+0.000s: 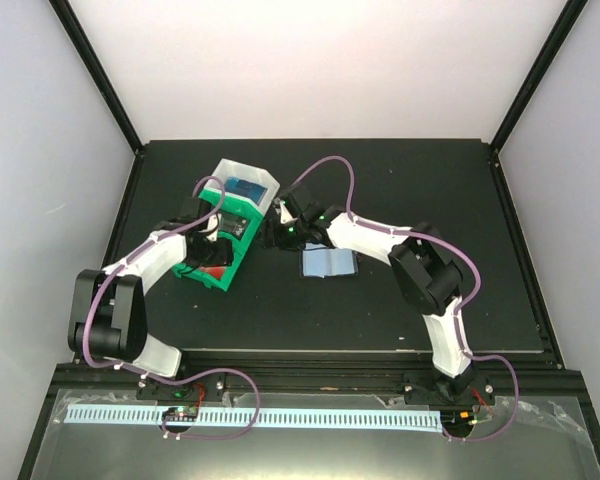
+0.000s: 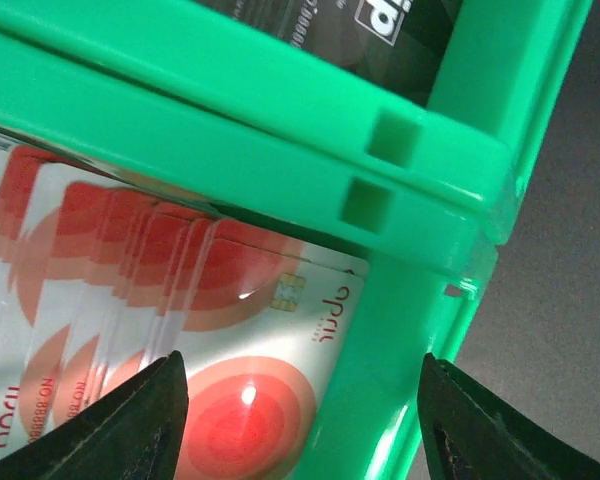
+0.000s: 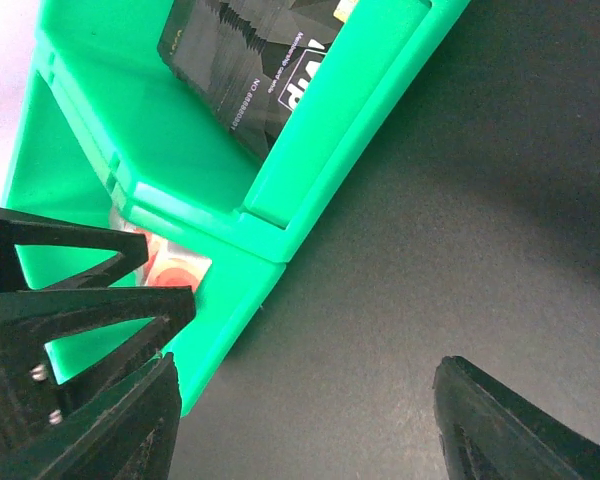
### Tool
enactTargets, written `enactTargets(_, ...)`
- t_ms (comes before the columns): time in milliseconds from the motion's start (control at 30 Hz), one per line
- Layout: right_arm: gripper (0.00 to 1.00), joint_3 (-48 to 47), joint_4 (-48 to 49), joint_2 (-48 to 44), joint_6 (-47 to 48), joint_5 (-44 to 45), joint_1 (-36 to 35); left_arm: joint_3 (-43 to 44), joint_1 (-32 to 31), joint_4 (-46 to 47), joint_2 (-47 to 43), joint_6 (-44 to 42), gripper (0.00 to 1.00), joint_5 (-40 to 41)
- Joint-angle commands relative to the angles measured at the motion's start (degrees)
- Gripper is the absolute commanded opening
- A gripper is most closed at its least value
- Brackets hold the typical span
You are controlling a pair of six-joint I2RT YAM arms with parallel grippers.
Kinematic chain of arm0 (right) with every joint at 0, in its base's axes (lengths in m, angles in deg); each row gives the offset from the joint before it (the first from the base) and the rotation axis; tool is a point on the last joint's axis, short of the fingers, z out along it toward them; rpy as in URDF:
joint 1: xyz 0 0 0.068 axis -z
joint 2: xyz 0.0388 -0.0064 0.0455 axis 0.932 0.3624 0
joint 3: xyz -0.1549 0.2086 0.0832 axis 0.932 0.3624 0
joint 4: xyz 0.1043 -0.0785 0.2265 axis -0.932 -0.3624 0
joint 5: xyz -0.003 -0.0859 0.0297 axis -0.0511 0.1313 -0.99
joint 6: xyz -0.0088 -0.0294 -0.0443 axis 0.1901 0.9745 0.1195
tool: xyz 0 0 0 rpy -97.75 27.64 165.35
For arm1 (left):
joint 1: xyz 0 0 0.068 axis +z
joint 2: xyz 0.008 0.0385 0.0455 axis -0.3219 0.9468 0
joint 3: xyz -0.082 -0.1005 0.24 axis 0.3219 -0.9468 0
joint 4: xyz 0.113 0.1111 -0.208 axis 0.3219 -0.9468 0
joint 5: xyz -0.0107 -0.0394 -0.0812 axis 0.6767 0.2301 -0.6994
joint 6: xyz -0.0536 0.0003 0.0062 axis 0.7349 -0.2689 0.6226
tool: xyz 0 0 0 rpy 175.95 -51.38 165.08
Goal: Put the credit cards into the card holder
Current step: Pick up the credit card from the storage box.
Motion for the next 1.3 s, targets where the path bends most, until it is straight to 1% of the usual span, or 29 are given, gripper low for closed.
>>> enactTargets(0,0.7,2.8,2.7,-4.9,-1.1,0.5,-0.5,1.0,-1.2,-2.9,-0.6,2.1,0.64,5.3)
enactTargets(100,0.7,4.6,4.4,-5.0,-1.5,-0.1,-0.9,1.0,-1.2,-3.5,-1.5,2.1,0.64,7.3)
enactTargets(233,0.7,3.8,5.2,-3.0,-1.6,-2.3,-1.0,0.6,-1.2,-2.8,-3.1,1.8,0.65,9.4)
enactTargets(400,0.69,3.9,7.7,-1.5,-2.6,-4.6,-1.5,0.6,-1.3,-1.2,-2.8,0.4,0.64,6.6)
enactTargets(567,0.69,2.9,6.1,-0.7,-4.2,-1.3,-1.8,1.4,-1.3,-1.2,-0.9,-0.3,0.62,3.2)
enactTargets(733,0.69,2.2,8.6,0.5,-8.7,-0.8,-1.8,1.1,-1.3,-1.8,0.1,-0.7,0.59,3.5)
enactTargets(833,0.69,0.3,8.8,1.9,-10.1,-0.6,-1.8,1.6,-1.3,-2.4,1.3,-1.3,0.57,4.0)
enactTargets(967,0.69,-3.1,8.8,3.8,-11.2,-0.6,-1.8,1.5,-1.3,-1.0,1.8,-1.2,0.6,4.2)
enactTargets(1067,0.68,-5.7,7.7,5.7,-12.1,-0.5,-1.7,1.7,-1.3,-0.4,3.3,-0.9,0.6,4.1)
enactTargets(1267,0.64,-9.5,4.6,8.6,-14.7,2.2,-1.7,2.6,-1.2,-0.8,5.7,-1.8,0.55,7.1)
